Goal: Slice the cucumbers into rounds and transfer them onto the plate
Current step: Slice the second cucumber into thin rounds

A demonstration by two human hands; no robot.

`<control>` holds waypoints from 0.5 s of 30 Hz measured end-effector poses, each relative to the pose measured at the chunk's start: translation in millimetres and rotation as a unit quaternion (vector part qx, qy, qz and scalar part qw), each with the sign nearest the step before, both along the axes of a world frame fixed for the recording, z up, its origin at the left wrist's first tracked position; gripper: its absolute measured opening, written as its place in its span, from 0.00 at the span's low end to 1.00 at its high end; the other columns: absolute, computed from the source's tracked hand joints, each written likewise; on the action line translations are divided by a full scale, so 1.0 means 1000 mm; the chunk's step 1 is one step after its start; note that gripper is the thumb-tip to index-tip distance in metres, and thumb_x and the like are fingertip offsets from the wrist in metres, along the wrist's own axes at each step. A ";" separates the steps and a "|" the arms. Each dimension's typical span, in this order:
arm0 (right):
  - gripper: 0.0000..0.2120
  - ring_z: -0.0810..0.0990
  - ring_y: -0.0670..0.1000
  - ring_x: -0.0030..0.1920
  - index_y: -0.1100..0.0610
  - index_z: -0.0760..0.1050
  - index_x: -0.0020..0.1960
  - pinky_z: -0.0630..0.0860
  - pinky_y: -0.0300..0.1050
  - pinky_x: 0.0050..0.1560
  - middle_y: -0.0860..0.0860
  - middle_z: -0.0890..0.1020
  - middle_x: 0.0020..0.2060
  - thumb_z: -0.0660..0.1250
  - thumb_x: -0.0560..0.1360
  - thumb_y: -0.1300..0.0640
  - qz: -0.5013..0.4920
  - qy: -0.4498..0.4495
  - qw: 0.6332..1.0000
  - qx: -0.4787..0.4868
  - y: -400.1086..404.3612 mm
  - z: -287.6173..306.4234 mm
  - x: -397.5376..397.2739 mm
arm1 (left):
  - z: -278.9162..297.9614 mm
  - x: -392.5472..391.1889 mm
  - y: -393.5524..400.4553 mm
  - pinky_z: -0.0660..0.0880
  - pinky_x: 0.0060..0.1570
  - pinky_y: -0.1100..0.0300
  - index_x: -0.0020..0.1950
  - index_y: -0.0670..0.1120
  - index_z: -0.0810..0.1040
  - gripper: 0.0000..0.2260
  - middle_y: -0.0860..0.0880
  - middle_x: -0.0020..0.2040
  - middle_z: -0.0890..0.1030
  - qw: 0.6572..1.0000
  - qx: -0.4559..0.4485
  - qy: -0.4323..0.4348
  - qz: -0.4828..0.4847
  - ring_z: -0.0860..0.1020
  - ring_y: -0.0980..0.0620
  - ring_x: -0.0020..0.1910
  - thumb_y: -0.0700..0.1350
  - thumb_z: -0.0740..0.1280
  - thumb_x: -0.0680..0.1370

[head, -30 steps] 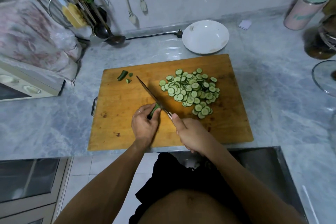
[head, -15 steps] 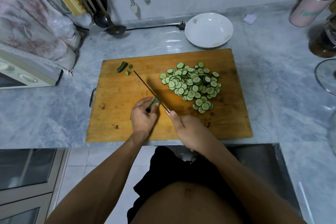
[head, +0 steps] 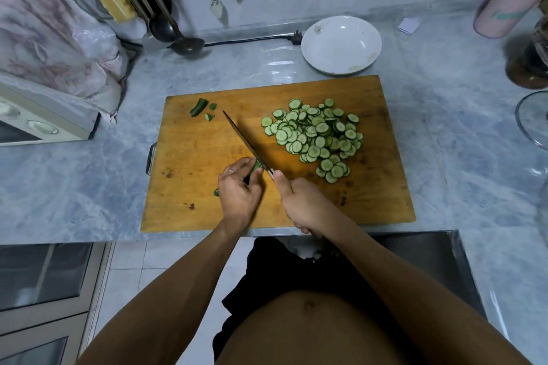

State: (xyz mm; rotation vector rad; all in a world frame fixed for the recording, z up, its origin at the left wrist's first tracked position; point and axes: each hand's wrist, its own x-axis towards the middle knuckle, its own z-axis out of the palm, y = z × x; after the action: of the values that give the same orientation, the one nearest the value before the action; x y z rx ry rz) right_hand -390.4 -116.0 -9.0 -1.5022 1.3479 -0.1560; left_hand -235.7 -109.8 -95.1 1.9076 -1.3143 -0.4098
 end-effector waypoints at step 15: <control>0.35 0.73 0.55 0.24 0.59 0.68 0.29 0.73 0.46 0.32 0.54 0.72 0.22 0.43 0.83 0.38 -0.015 0.005 0.999 -0.034 0.000 -0.004 -0.014 | 0.004 0.001 0.005 0.74 0.60 0.59 0.55 0.43 0.85 0.11 0.47 0.55 0.84 1.000 -0.016 -0.012 -0.011 0.80 0.49 0.56 0.39 0.73 0.74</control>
State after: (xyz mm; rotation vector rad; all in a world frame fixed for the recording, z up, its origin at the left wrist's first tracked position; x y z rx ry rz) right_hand -404.6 -116.4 -13.5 -1.5426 1.3849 -0.2160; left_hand -235.0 -104.5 -91.1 1.8783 -1.3509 -0.3769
